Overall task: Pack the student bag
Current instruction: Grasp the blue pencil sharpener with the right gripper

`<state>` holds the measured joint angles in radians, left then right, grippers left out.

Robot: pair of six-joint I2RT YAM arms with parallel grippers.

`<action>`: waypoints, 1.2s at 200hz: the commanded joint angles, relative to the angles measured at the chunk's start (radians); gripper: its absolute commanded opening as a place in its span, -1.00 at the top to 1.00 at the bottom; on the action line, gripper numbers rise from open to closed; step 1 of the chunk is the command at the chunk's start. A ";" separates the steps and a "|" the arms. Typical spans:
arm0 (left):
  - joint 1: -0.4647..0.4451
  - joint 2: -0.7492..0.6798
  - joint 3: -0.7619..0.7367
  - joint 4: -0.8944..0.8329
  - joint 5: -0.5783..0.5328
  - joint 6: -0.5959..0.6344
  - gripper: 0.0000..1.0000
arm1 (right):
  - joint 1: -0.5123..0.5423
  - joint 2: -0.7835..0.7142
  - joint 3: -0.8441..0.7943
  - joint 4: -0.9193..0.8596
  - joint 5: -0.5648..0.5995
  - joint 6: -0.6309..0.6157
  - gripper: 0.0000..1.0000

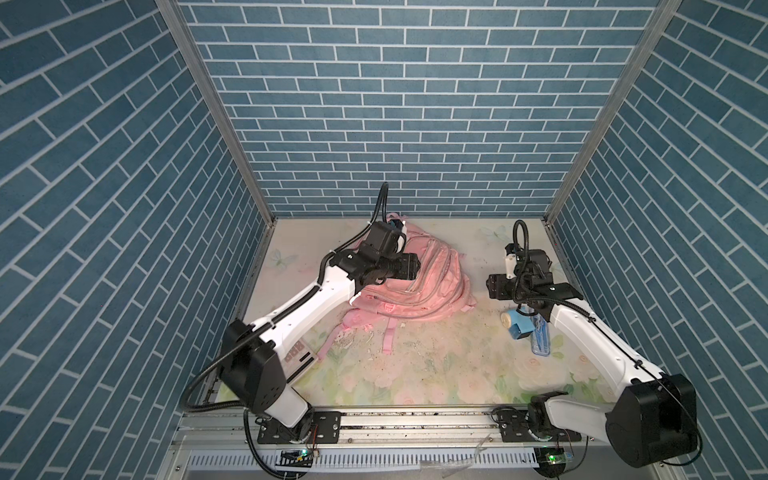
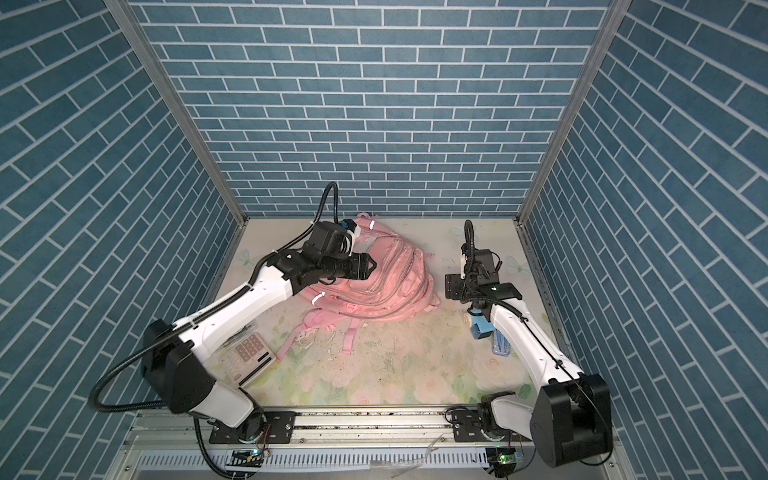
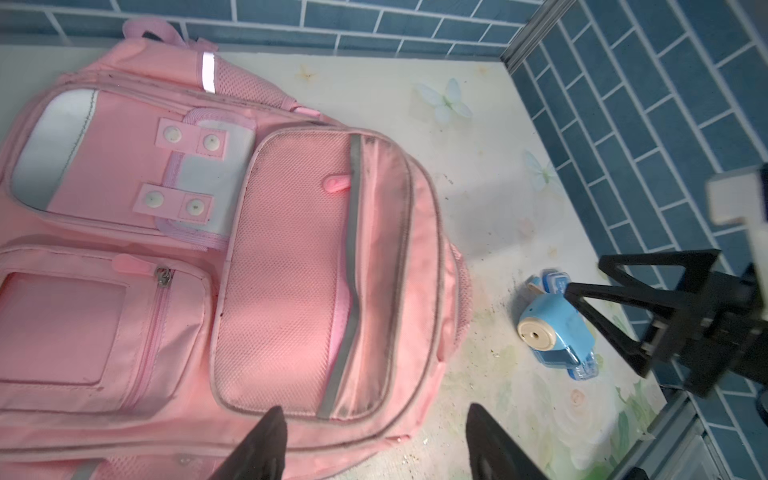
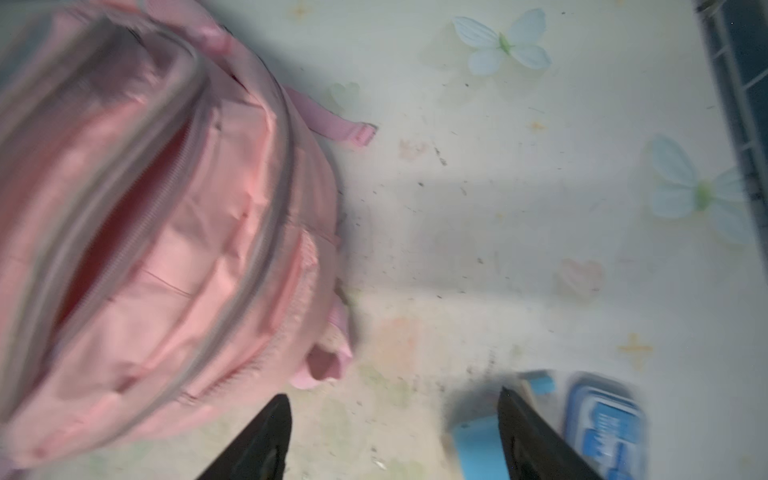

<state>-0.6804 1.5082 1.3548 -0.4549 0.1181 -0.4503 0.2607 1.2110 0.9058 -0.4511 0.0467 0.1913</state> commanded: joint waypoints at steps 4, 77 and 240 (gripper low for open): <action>-0.093 -0.078 -0.116 0.099 -0.146 -0.006 -0.43 | -0.018 -0.031 -0.025 -0.148 0.096 0.065 -0.66; -0.159 -0.098 -0.186 0.126 -0.178 0.050 -0.43 | -0.143 0.047 -0.117 -0.078 -0.023 0.094 -0.69; -0.108 -0.070 -0.210 0.173 -0.100 0.168 -0.45 | -0.107 0.131 -0.160 -0.221 -0.054 0.262 -0.80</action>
<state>-0.8028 1.4166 1.1023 -0.2893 0.0006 -0.3012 0.1291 1.3483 0.7628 -0.6090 -0.0231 0.3771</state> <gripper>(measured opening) 0.724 0.892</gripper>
